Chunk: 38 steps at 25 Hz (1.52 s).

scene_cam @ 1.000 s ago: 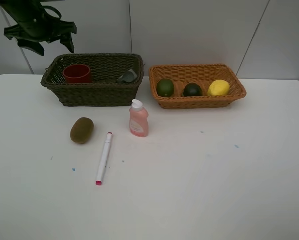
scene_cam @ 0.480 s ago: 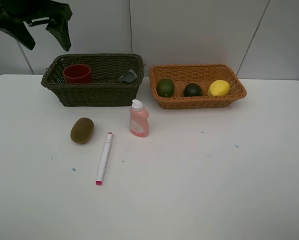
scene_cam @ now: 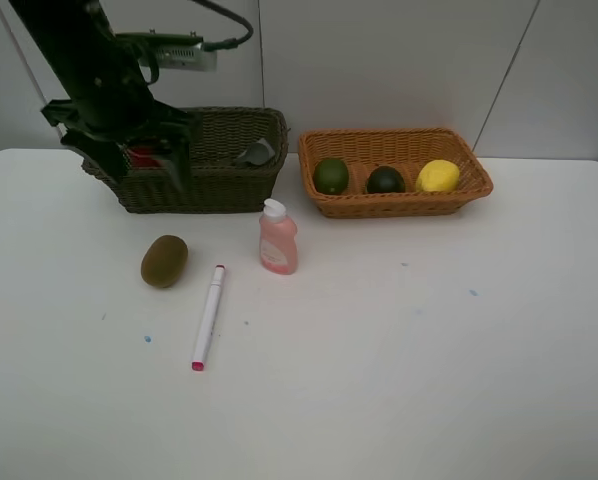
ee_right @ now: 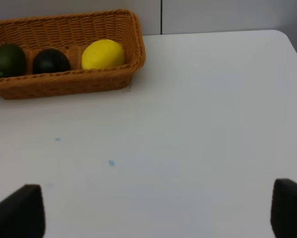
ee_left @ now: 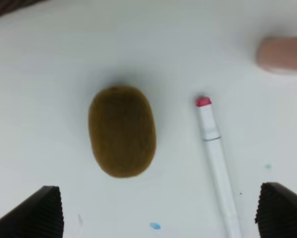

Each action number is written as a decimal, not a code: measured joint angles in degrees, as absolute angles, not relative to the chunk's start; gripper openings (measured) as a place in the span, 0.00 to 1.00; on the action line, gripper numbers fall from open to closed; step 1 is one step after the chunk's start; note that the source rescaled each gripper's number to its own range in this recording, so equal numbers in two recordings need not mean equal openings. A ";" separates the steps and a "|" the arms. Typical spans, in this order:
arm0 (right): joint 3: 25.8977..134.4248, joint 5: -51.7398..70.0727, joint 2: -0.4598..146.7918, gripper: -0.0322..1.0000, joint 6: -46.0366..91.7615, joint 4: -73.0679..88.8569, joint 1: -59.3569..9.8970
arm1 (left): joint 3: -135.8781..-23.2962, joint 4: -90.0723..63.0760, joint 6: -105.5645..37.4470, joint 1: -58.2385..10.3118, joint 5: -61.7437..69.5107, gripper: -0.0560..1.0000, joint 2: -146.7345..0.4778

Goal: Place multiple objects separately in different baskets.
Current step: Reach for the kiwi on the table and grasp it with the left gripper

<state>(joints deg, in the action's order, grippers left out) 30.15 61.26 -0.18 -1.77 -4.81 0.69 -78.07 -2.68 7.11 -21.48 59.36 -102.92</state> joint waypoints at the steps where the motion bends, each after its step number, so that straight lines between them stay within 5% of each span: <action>1: 30.15 61.26 -0.18 0.99 -1.77 -4.81 0.69 | -75.90 -2.75 7.11 -21.48 57.60 1.00 -102.92; 13: 30.15 61.26 -0.18 0.99 -1.77 -4.81 0.69 | -58.37 -2.75 7.16 -21.48 35.56 1.00 -102.90; 38: 30.15 61.26 -0.18 0.99 -1.77 -4.81 0.69 | -57.52 -2.75 8.19 -18.43 25.11 1.00 -112.63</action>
